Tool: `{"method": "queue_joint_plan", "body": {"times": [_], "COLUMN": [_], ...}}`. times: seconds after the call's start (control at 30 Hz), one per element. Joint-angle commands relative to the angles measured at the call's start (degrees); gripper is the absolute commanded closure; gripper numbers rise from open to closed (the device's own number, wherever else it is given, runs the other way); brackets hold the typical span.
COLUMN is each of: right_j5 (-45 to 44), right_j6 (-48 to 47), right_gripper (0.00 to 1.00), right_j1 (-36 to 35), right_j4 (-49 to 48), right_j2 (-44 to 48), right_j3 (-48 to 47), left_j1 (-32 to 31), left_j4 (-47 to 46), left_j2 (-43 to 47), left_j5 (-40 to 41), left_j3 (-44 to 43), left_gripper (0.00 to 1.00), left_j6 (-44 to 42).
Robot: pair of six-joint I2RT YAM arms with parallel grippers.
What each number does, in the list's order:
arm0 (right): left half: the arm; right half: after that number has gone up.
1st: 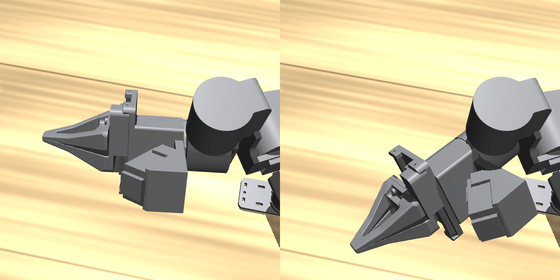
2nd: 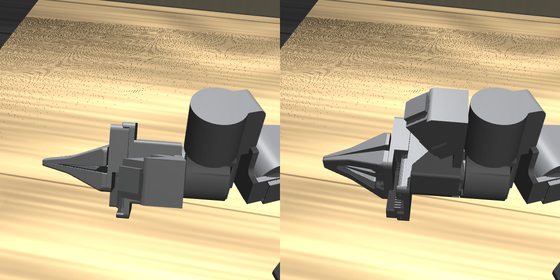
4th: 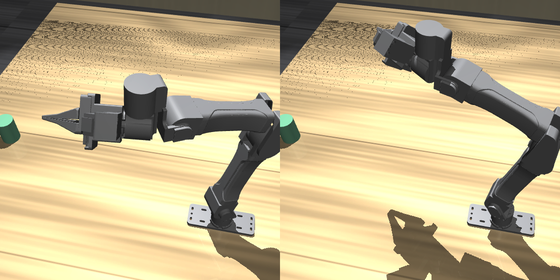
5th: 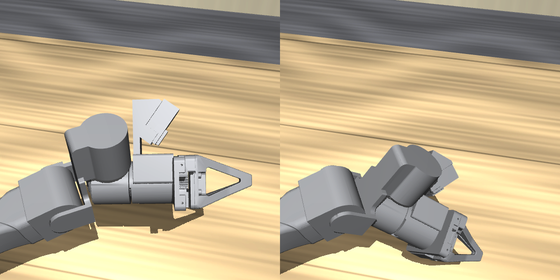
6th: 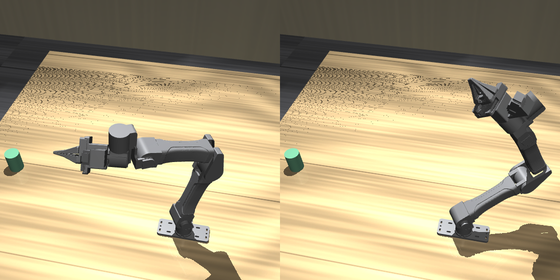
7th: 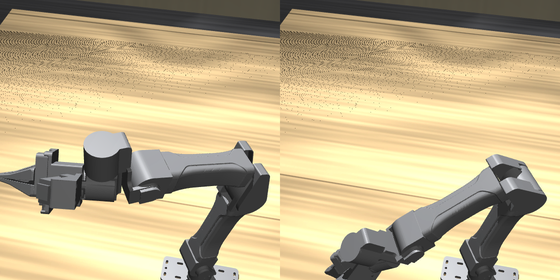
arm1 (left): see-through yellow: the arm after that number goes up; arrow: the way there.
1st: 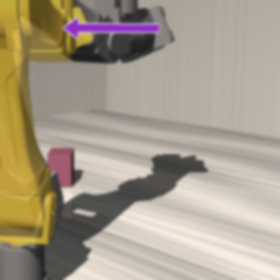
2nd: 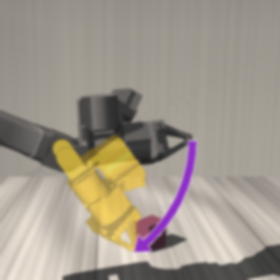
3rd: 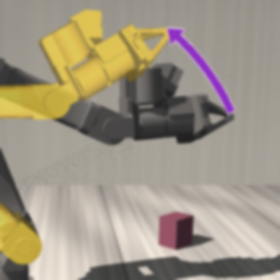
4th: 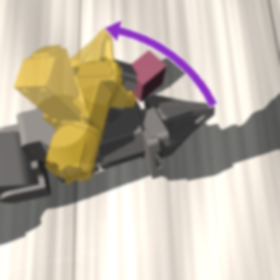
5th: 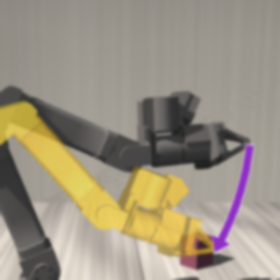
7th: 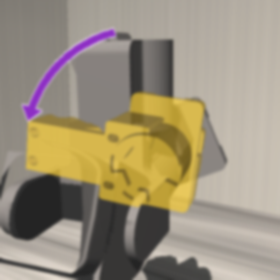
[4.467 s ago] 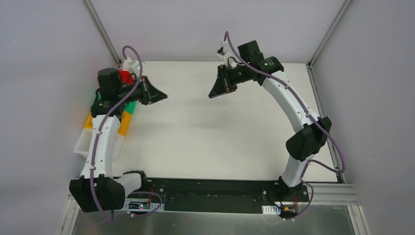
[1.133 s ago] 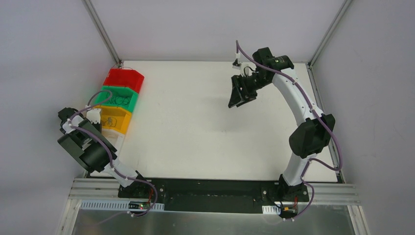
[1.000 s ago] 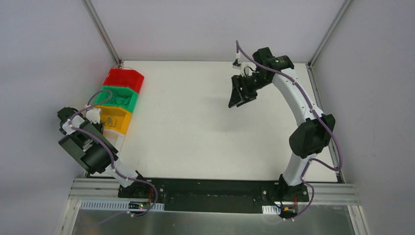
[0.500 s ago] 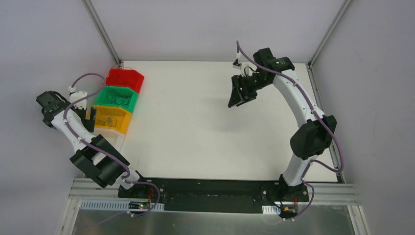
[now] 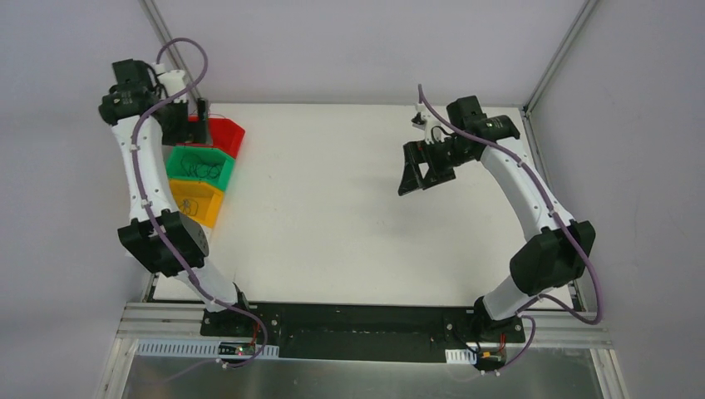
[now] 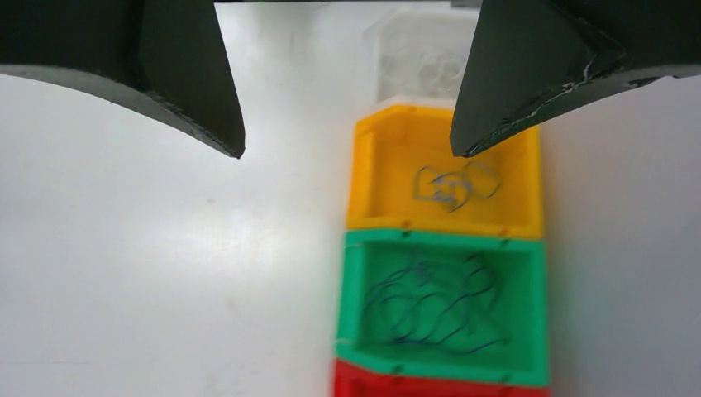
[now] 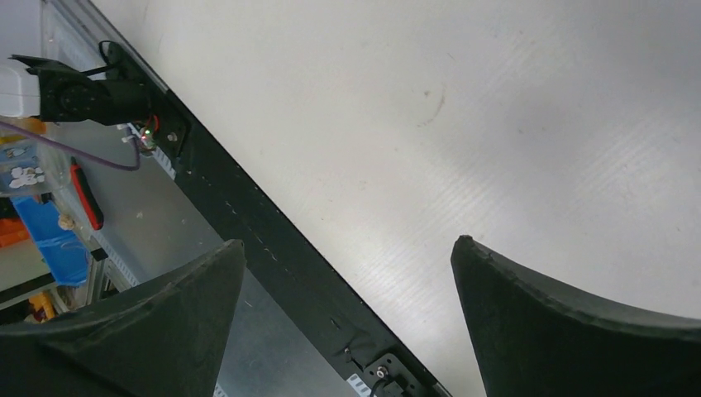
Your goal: Untangle the cables
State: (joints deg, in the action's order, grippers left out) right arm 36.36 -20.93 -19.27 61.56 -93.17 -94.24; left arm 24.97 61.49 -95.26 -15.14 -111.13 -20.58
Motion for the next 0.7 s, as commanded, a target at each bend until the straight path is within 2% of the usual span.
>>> {"method": "queue_joint_plan", "body": {"times": [0.0,0.17,0.33,0.5,0.67], "right_j5": [-5.9,-9.6,-11.1,-10.7,-9.3], "right_j6": [1.9,4.4,7.4,7.5,7.6], "right_gripper": [0.00,0.00,0.00,0.00,0.00], "right_j1": [3.0,7.9,13.7,17.1,17.8], "right_j4": [-3.4,-7.0,-10.0,-9.9,-10.4], "right_j2": [6.2,10.9,14.6,17.0,18.0], "right_j3": [4.4,11.1,19.1,21.1,21.2], "left_j1": [-12.6,-23.5,-33.8,-38.9,-39.4], "left_j4": [5.0,3.9,1.6,0.6,0.5], "left_j2": [-3.8,-7.5,-7.9,-7.8,-7.9], "left_j5": [-2.9,-0.4,5.4,6.6,6.1], "left_j3": [-5.8,-5.8,0.3,4.9,4.1], "left_gripper": [0.01,0.01,0.01,0.01,0.01], "left_j6": [11.6,18.2,19.3,19.1,18.7]}}
